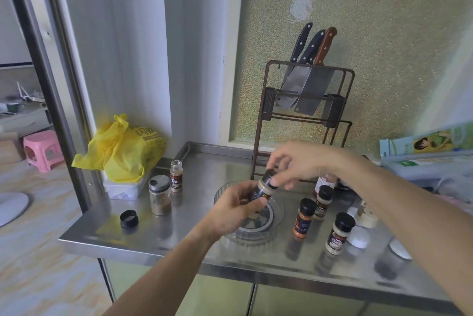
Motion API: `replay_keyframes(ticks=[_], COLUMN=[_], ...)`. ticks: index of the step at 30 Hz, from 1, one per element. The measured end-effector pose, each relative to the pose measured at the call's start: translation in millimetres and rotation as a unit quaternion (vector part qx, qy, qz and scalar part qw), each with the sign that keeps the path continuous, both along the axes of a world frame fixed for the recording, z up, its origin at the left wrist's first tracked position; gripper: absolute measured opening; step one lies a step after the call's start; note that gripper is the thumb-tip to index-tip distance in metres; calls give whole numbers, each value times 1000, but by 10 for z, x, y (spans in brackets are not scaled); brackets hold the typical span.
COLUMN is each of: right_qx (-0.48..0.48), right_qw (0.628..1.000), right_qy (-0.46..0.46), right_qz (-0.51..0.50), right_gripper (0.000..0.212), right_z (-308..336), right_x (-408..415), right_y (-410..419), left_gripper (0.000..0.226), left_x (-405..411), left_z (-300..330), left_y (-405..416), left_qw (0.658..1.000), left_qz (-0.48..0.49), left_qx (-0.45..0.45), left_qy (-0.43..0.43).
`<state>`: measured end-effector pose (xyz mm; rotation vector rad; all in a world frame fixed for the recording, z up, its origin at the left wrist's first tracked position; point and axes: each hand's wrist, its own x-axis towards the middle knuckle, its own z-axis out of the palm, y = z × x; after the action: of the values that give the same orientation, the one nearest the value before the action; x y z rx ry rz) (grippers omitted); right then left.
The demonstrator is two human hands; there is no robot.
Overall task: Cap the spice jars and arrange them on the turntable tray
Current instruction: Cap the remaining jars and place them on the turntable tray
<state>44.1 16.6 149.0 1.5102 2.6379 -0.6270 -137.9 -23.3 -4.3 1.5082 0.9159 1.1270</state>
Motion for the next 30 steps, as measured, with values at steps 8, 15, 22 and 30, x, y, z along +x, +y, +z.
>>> replay_keyframes(ticks=[8,15,22,30], right_qx=[37,61,119,204], right_qw=[999,998,991,951], right_qy=[-30,-10,17,-121], right_qz=[-8,7,-63,-198], right_gripper=[38,36,26,19], right_z=[-66,-89,-249,-720], right_x=[-93,-78,59,373], right_y=[-18,24,217,708], left_gripper=[24,26,39,45], left_x=[2,61,361,510], left_z=[-67,-157,-131,-186], left_y=[34,101,345,498], left_qw=[1000,998,980,962], left_qz=[18,58,150,168], left_qx=[12,15,54,80], left_qy=[21,23,120,199])
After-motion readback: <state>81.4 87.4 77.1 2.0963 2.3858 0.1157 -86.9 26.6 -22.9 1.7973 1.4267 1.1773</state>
